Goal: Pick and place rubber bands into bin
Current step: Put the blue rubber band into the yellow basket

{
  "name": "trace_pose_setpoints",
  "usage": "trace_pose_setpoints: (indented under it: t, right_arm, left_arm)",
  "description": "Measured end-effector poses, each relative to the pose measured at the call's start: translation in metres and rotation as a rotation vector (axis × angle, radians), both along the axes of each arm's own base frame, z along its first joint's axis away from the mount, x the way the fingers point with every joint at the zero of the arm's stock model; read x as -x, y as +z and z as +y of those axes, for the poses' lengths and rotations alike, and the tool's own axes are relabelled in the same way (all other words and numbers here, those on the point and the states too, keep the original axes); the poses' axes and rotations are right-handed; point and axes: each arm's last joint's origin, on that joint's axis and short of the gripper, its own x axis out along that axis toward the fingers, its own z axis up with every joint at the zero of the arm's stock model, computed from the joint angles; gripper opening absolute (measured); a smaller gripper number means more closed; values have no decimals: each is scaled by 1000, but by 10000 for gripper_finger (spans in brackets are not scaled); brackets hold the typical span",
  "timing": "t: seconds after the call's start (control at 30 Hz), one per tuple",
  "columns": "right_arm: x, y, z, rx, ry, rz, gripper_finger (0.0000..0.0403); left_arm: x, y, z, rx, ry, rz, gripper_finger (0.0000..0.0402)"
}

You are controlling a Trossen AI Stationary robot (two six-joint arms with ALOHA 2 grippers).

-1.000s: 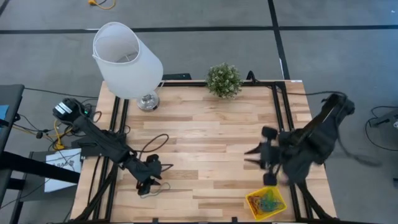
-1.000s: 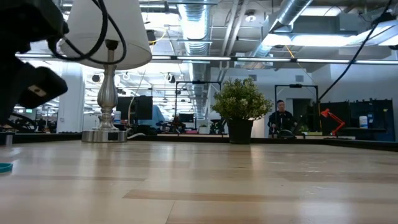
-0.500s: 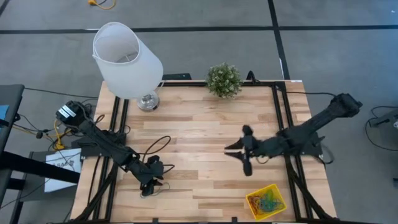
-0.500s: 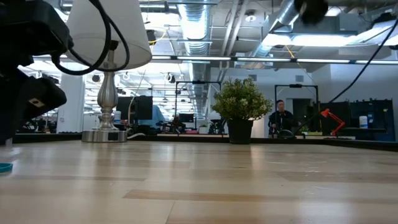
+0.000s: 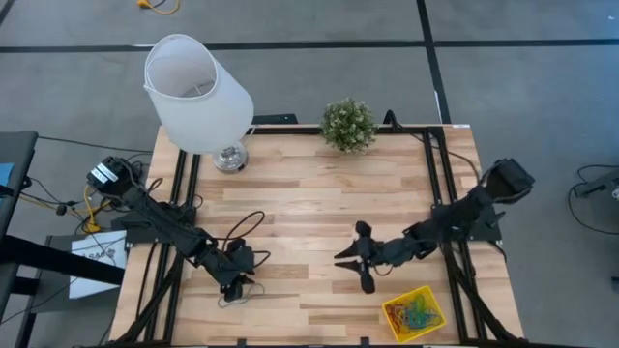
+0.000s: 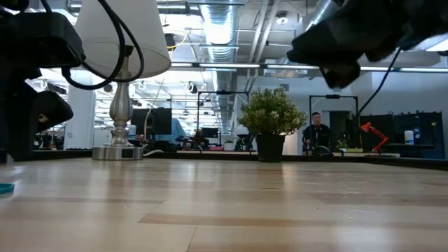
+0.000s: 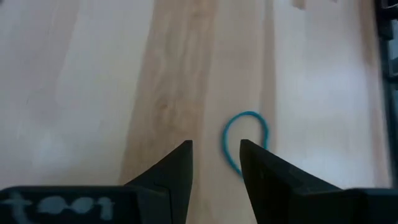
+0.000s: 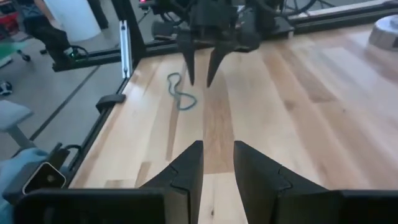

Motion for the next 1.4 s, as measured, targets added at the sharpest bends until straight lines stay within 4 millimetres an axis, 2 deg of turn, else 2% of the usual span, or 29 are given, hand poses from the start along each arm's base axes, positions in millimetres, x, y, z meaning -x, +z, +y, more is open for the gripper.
trace_pose_setpoints:
  t: [0.17,0.4,0.8,1.1,1.4]
  right_arm:
    - [-11,-17,5,-24,8,-33,82]
    - [-27,-19,12,-35,2,-51,82]
    - [-28,-17,13,-47,67,-45,82]
    - [-30,-18,9,-42,53,-33,82]
    - [-30,-18,9,-38,53,-26,82]
  left_arm:
    - [2,-2,3,-45,55,14,121]
    - [4,-3,2,-14,61,44,121]
    - [14,1,-18,22,-11,-15,121]
    - [17,1,-21,7,17,-40,121]
    - [4,-22,-33,-64,-38,-14,121]
